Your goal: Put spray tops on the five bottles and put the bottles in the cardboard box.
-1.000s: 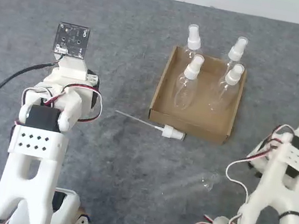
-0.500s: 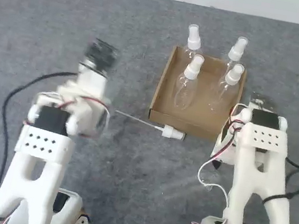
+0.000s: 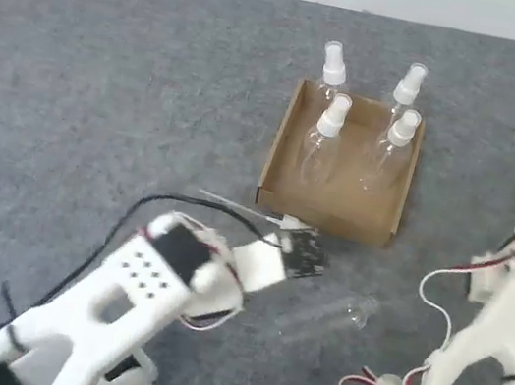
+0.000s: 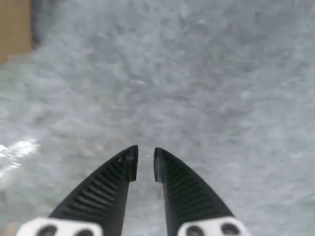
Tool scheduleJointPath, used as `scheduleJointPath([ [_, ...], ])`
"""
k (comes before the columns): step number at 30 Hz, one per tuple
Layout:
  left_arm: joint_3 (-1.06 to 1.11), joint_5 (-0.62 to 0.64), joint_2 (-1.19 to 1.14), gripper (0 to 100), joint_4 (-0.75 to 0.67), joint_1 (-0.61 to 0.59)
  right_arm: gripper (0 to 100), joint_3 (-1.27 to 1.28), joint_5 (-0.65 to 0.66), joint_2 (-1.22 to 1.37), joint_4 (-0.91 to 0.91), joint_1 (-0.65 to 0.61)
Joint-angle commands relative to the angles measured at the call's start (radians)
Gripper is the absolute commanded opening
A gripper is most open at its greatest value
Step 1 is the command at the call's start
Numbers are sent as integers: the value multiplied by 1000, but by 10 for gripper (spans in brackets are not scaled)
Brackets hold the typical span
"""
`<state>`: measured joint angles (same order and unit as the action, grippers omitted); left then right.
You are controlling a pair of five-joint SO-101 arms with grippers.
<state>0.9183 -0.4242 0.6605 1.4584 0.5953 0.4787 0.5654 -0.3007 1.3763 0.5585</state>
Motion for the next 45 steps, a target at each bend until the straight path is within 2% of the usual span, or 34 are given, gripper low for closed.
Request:
scheduleJointPath([
  [1, -8, 46, -164, 13, -133, 92, 17, -89, 97, 5, -54, 97],
  [5, -41, 132, -249, 29, -227, 169, 17, -130, 101, 5, -68, 150],
  [10, -64, 215, -315, 128, -325, 239, 17, -164, 101, 5, -59, 168],
  [18, -180, 336, -486, 100, -476, 256, 17, -163, 101, 5, -58, 165],
  [26, -481, 427, -707, 100, -477, 262, 17, -160, 100, 5, -47, 166],
  [33, -645, 520, -784, 102, -482, 262, 17, -160, 100, 5, -31, 163],
  [38, -748, 529, -858, 101, -499, 262, 17, -160, 94, 5, -30, 163],
  [42, -825, 528, -873, 101, -425, 261, 17, -124, 91, -1, -28, 160],
  [45, -857, 528, -853, 103, -391, 261, 17, -87, 17, -5, -28, 131],
])
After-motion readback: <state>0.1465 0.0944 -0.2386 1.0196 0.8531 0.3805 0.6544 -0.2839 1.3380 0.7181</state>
